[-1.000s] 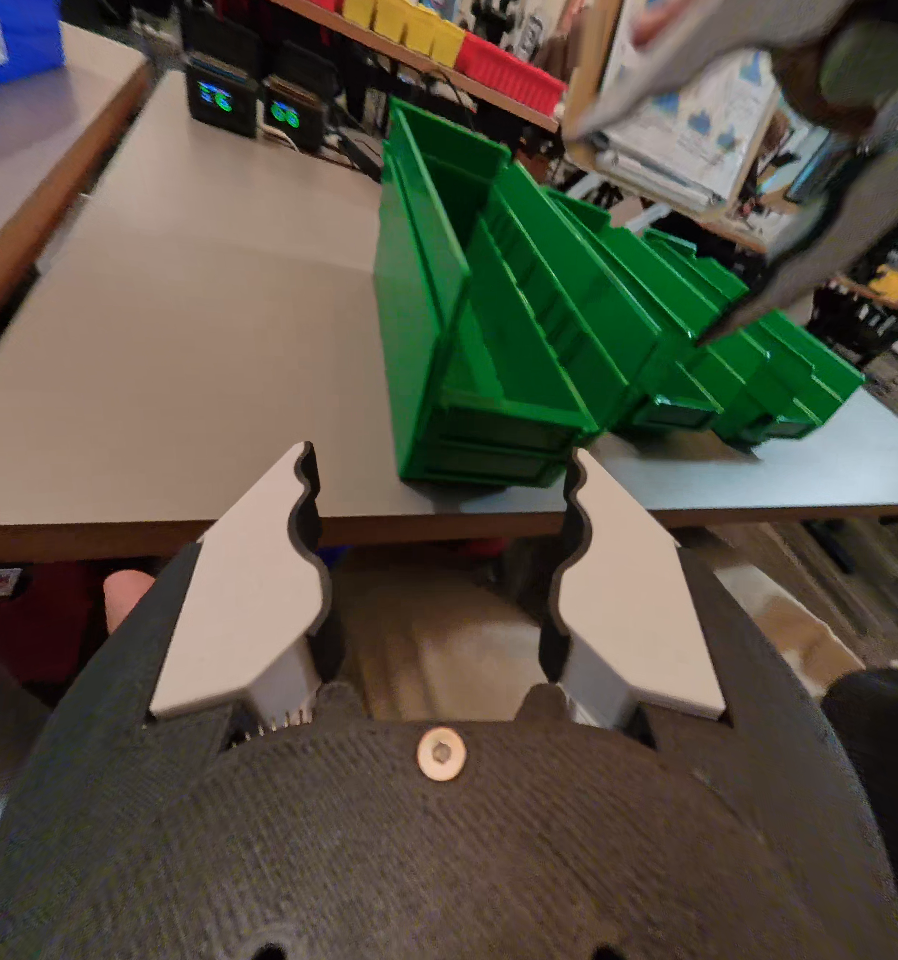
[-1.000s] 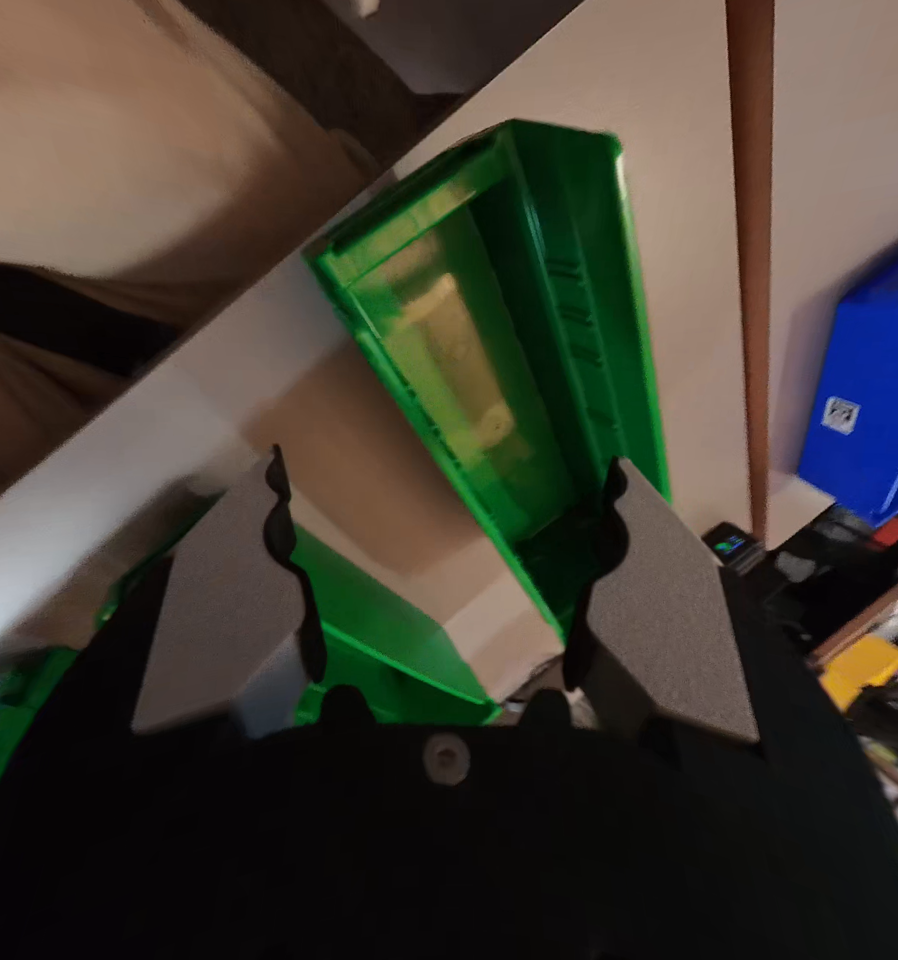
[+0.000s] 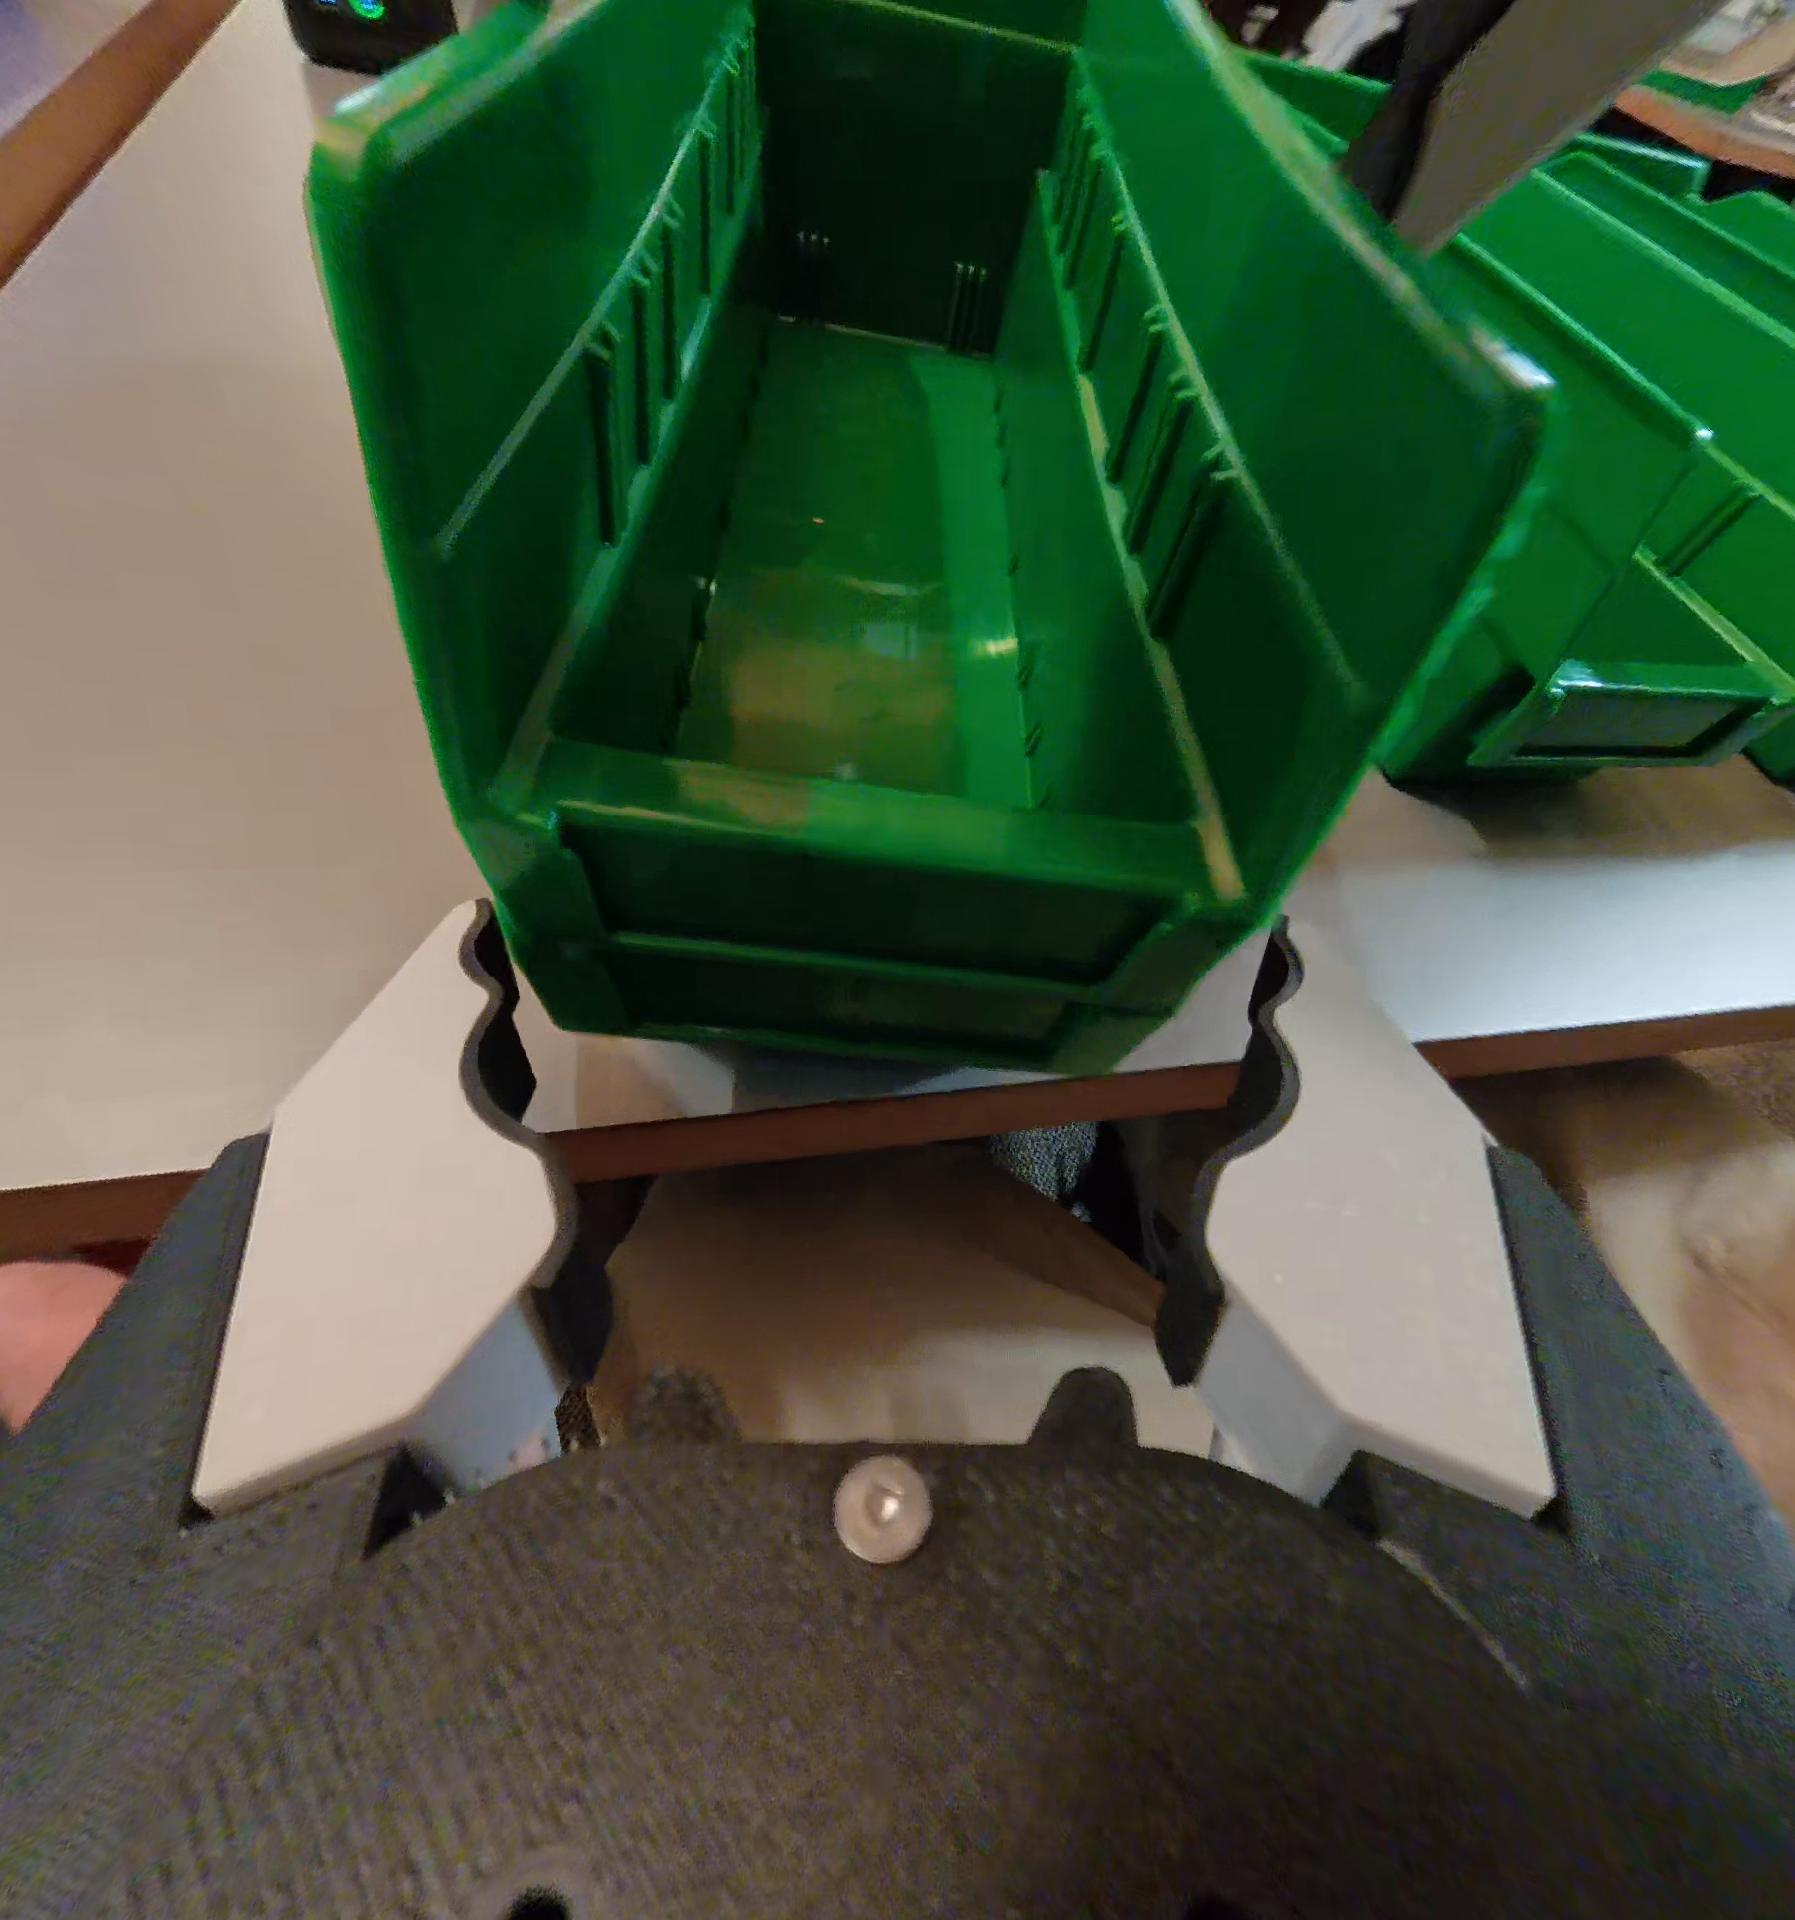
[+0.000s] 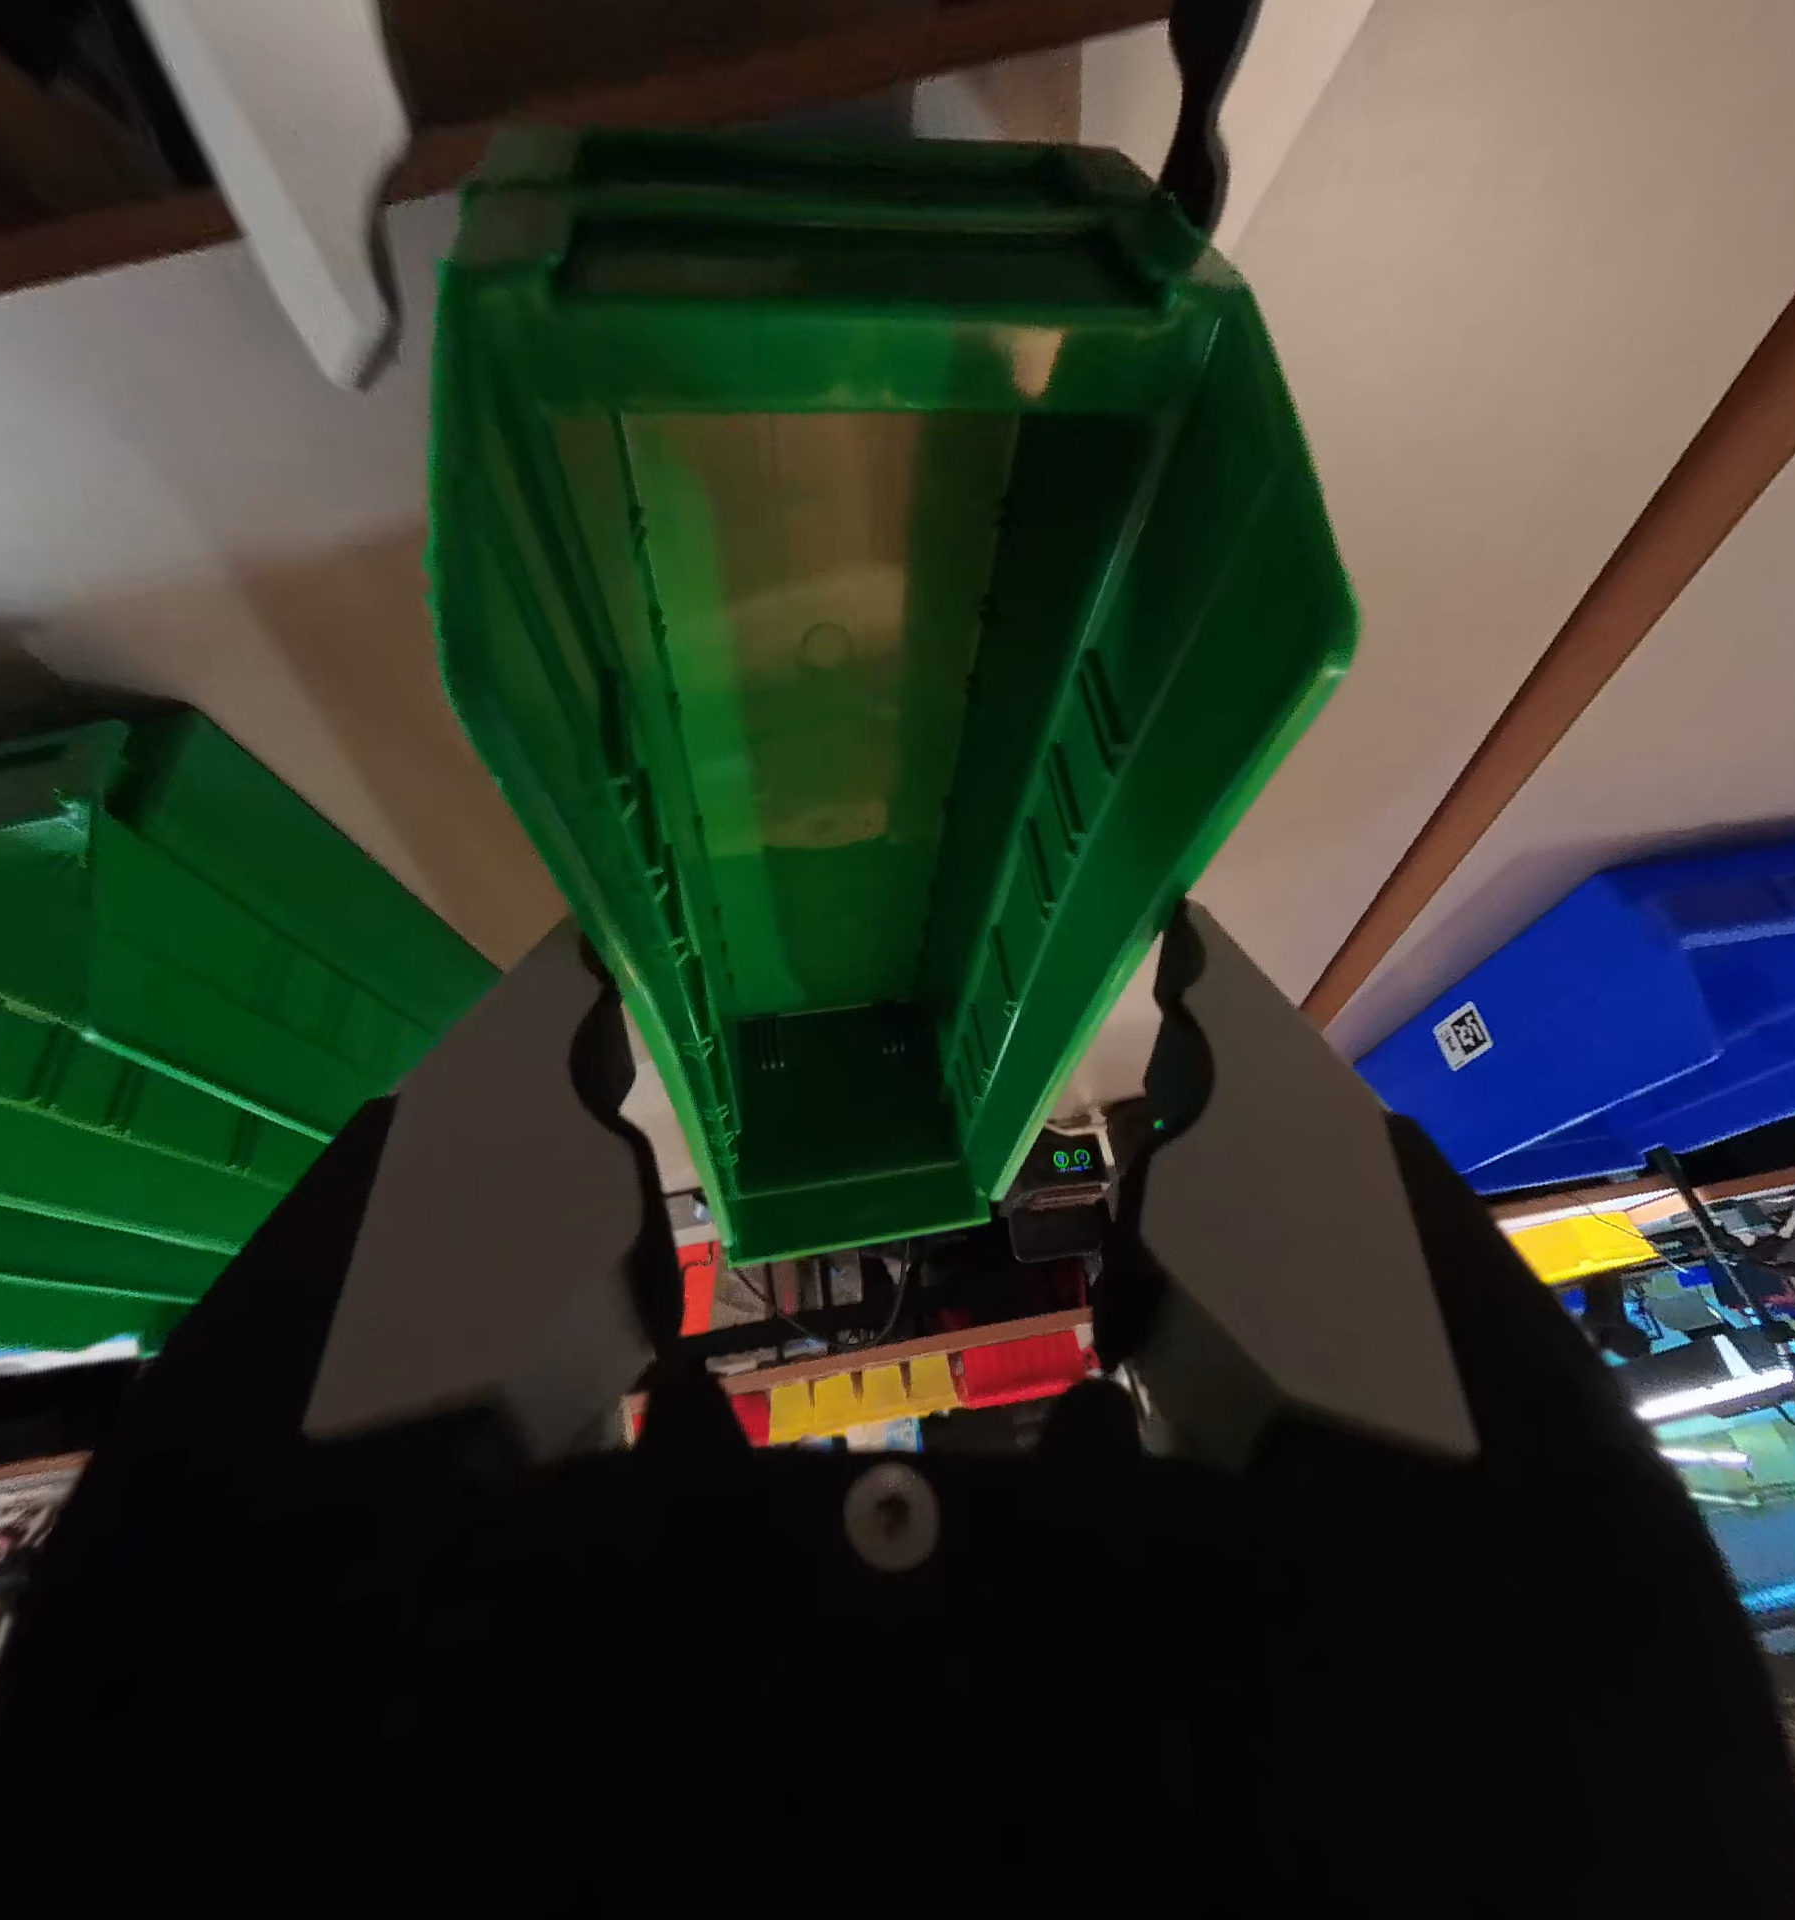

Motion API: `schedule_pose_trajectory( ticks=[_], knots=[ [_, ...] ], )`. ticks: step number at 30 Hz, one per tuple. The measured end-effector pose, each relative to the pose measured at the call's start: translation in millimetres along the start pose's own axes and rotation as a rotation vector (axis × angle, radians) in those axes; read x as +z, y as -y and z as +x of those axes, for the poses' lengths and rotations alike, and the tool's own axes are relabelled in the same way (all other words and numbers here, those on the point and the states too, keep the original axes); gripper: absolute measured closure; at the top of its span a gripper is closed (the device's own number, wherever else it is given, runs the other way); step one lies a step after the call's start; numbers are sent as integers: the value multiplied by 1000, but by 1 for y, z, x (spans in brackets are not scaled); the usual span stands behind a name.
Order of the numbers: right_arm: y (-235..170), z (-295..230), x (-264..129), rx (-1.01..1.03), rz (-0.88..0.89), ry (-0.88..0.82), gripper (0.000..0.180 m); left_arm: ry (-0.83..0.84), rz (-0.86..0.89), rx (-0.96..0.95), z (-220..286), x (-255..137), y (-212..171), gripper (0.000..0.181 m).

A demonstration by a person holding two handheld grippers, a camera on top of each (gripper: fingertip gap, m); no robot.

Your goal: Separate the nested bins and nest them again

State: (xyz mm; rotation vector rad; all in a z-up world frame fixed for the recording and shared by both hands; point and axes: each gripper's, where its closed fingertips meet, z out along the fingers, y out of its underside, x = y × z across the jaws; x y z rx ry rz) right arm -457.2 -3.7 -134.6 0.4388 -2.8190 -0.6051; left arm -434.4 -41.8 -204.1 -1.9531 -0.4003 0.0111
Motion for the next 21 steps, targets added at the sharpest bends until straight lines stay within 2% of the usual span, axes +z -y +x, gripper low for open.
schedule_pose_trajectory(
  ticks=[1, 3, 9, 21],
  knots=[
    [3, -1, -2, -1, 14, -8, 77, 19, 6, -6, -3, 3, -1, 44],
    [6, -3, -6, -7, 22, -23, 78, 8, 27, 4, -1, 5, -2, 34],
    [2, -2, -11, 3, 24, -56, 79, 18, 103, 23, 0, 1, 9, 40],
    [-2, 4, -19, -2, 53, -81, 82, 27, 116, -3, -1, 3, 9, 46]
  ],
)
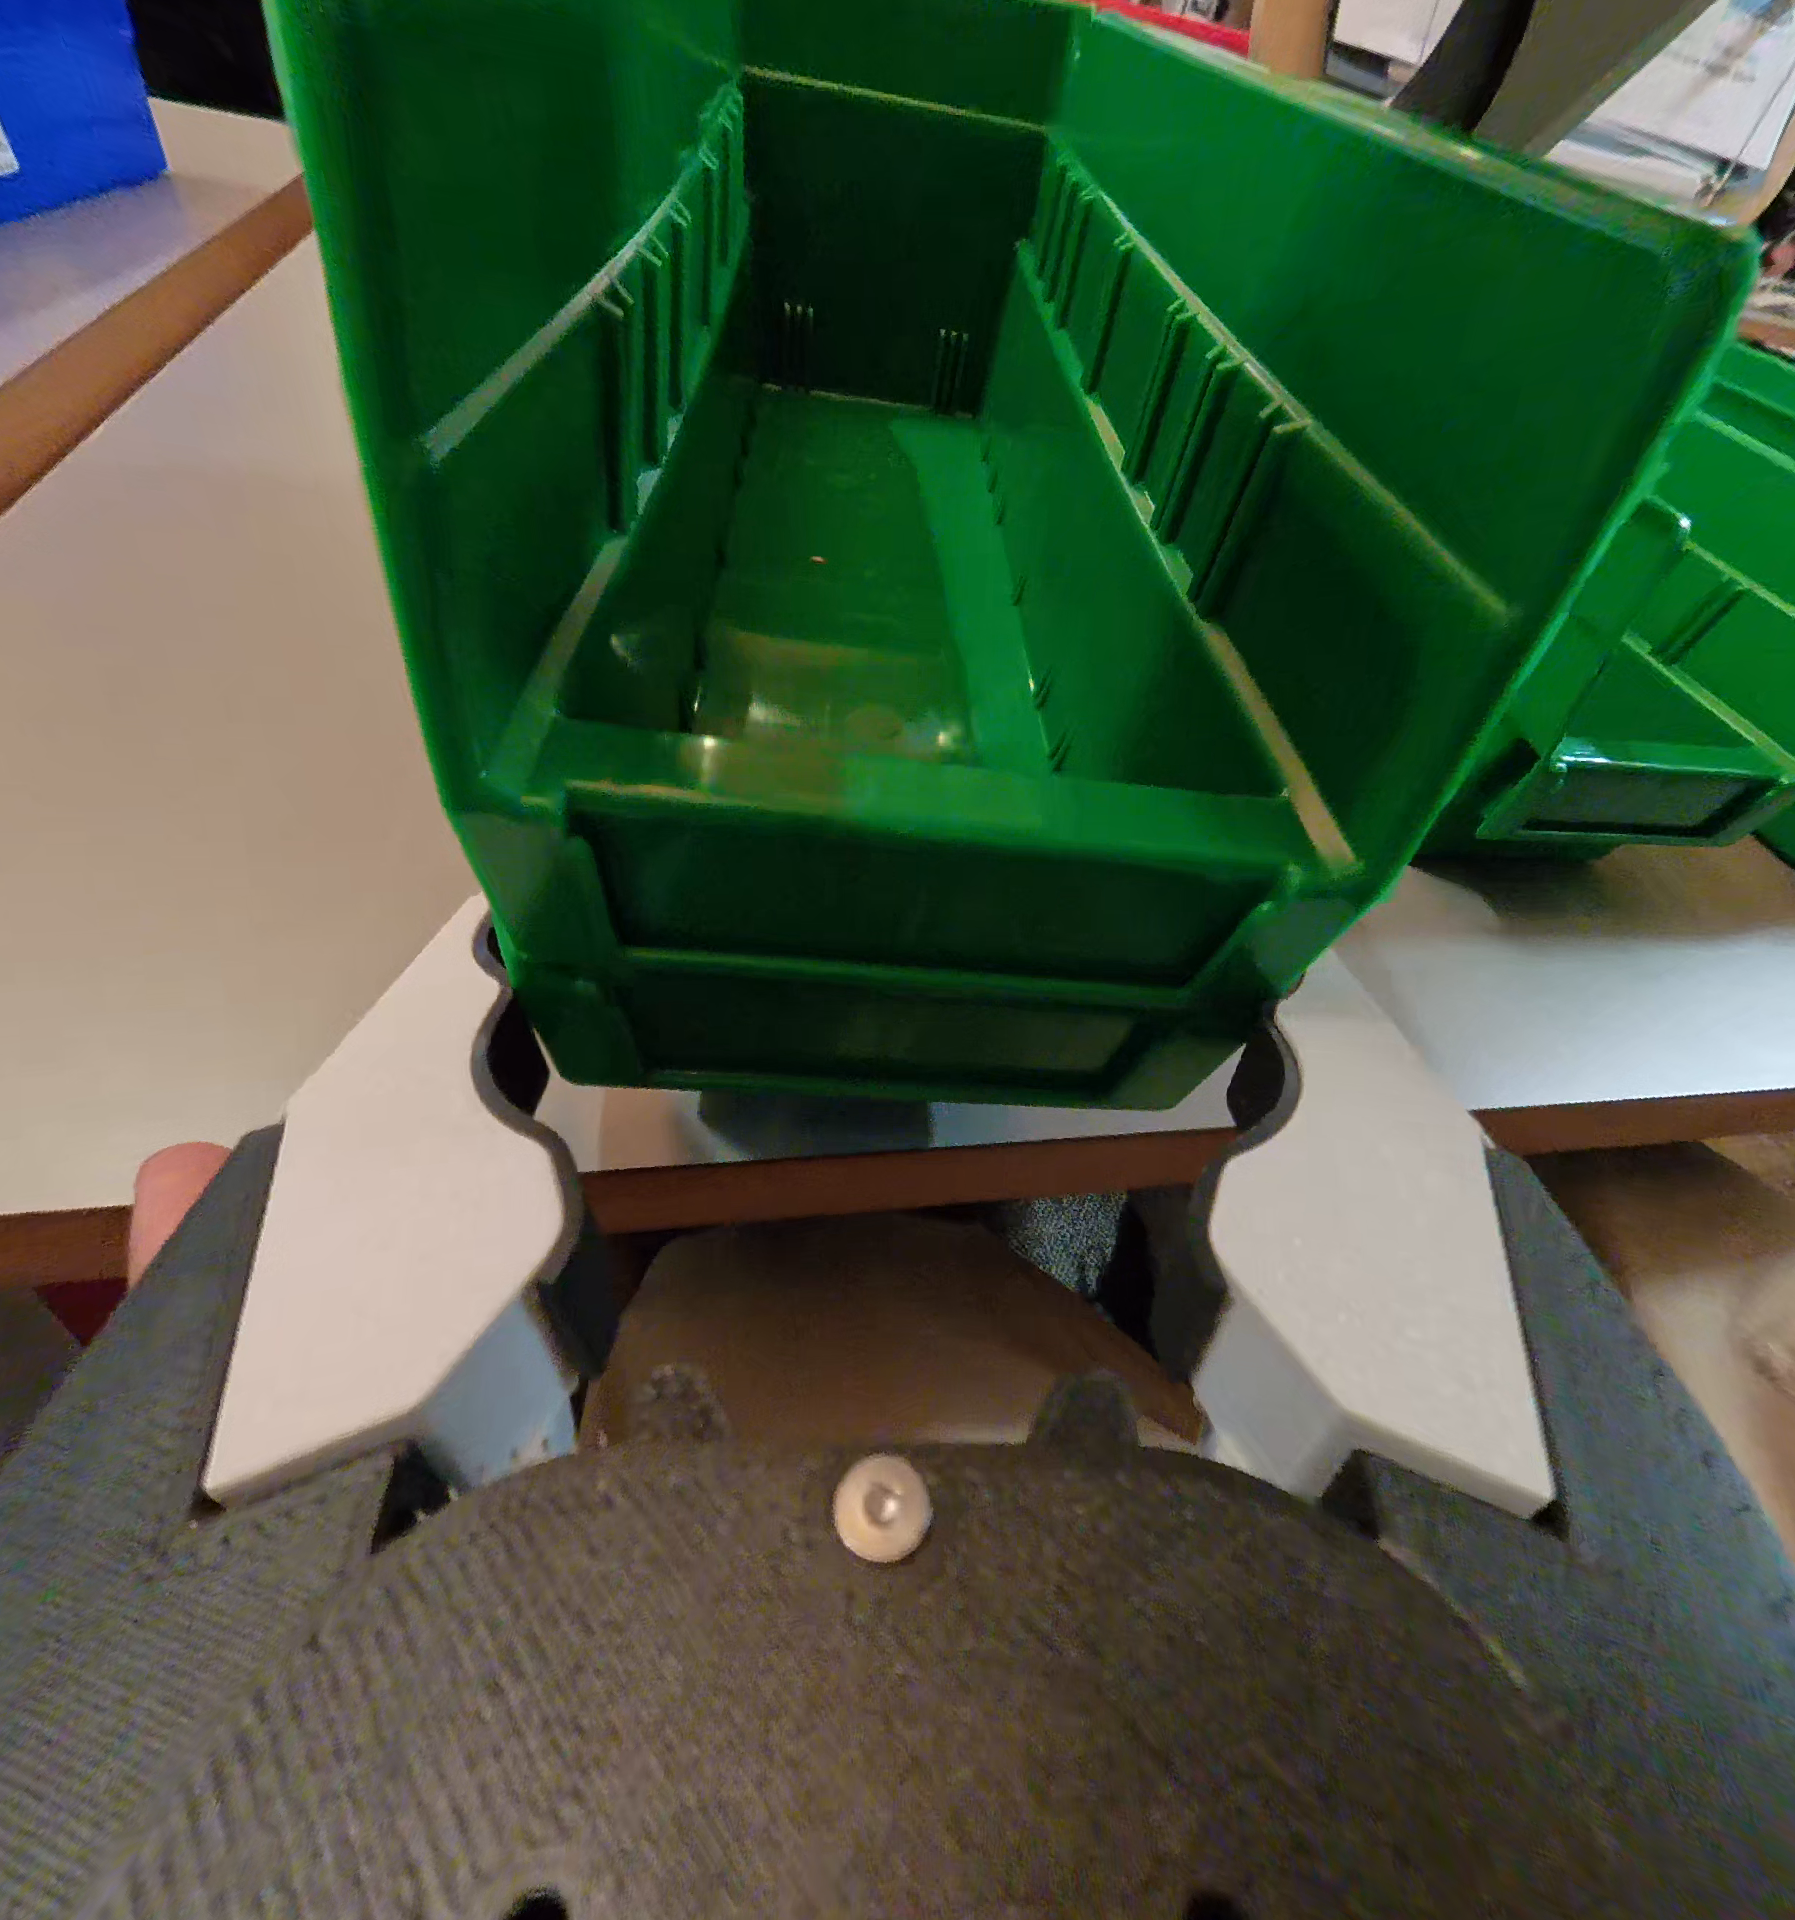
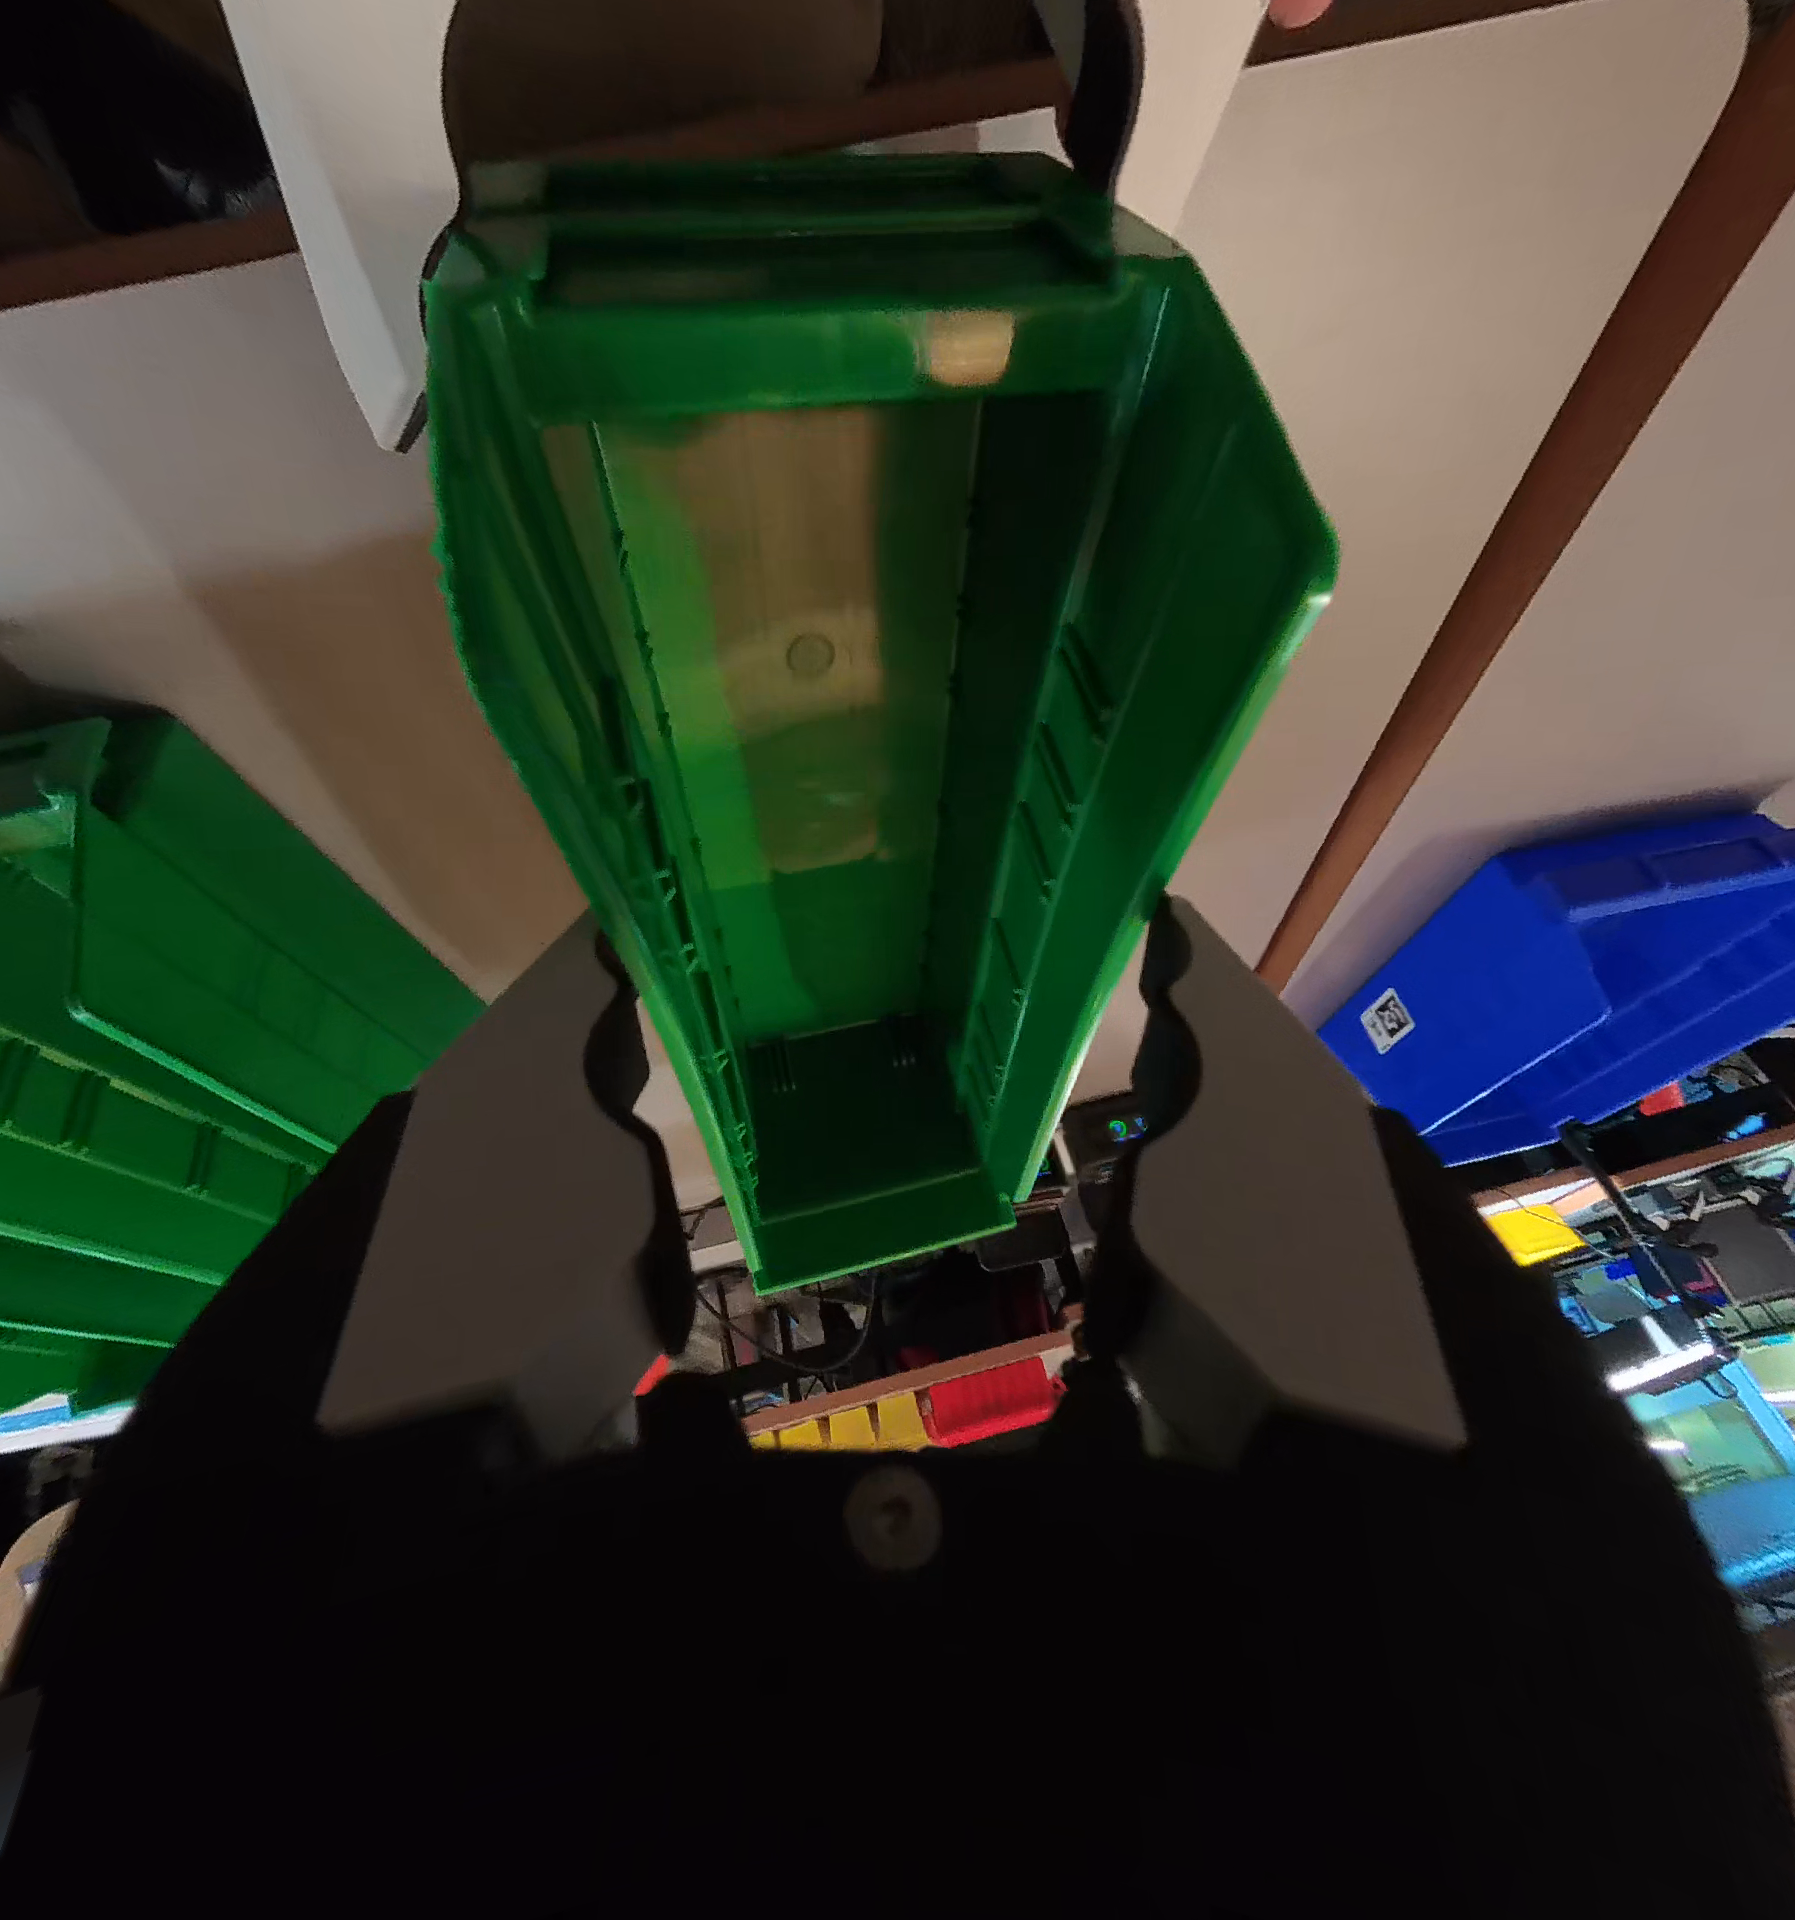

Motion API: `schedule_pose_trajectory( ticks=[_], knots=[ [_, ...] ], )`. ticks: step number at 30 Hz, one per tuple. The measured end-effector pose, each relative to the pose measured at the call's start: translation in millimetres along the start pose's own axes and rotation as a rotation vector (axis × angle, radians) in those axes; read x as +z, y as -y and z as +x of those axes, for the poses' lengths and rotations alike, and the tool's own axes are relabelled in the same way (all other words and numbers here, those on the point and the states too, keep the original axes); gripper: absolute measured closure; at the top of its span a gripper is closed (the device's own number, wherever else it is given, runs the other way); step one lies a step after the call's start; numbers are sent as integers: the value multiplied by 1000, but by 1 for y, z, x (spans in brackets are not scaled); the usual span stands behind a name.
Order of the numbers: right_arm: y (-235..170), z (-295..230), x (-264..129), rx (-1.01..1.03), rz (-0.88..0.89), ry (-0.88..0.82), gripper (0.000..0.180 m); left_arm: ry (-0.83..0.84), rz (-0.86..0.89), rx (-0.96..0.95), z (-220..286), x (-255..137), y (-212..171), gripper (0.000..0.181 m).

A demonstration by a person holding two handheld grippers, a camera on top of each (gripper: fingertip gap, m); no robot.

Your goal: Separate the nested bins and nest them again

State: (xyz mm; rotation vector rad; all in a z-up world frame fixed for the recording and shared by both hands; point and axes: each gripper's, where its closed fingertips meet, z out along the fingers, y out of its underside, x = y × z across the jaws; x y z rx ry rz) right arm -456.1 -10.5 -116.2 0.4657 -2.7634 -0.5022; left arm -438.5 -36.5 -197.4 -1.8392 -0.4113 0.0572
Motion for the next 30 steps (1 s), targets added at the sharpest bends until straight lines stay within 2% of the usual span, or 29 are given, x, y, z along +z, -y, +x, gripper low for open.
schedule_pose_trajectory(
  ticks=[3, 4, 5, 6, 8, 11, 17, 22, 23, 27, 30],
  knots=[
    [-1, 0, -1, 2, 7, -1, 86, -11, -17, -6, 2, 2, -4, 46],
    [-3, -9, -3, -9, 4, 54, 127, -14, -8, -12, 2, 2, -2, 46],
    [-5, -15, -4, 20, 0, 89, 157, -24, -10, -89, -1, 1, -3, 46],
    [-8, -14, -7, 43, 9, 80, 173, -13, -24, -148, -9, 2, -8, 46],
    [-23, -1, -18, 60, 8, -12, 165, 61, -14, -86, -25, -2, -8, 49],
    [-37, 2, -25, 148, 1, -31, 148, 77, -25, -76, -23, -1, -8, 52],
    [-7, -21, -30, 215, 184, -147, 129, 94, -63, -16, -19, 1, -12, 52],
    [18, -23, -29, 190, 253, -523, 141, 98, -61, -9, -19, 3, -12, 52],
    [23, -24, -25, 201, 257, -548, 143, 99, -62, -9, -19, 4, -12, 52],
    [29, -27, -14, 227, 232, -614, 170, 103, -65, -12, -19, 8, -11, 52],
    [24, -30, -15, 263, 229, -602, 172, 109, -66, -8, -18, 11, -10, 52]
  ],
)
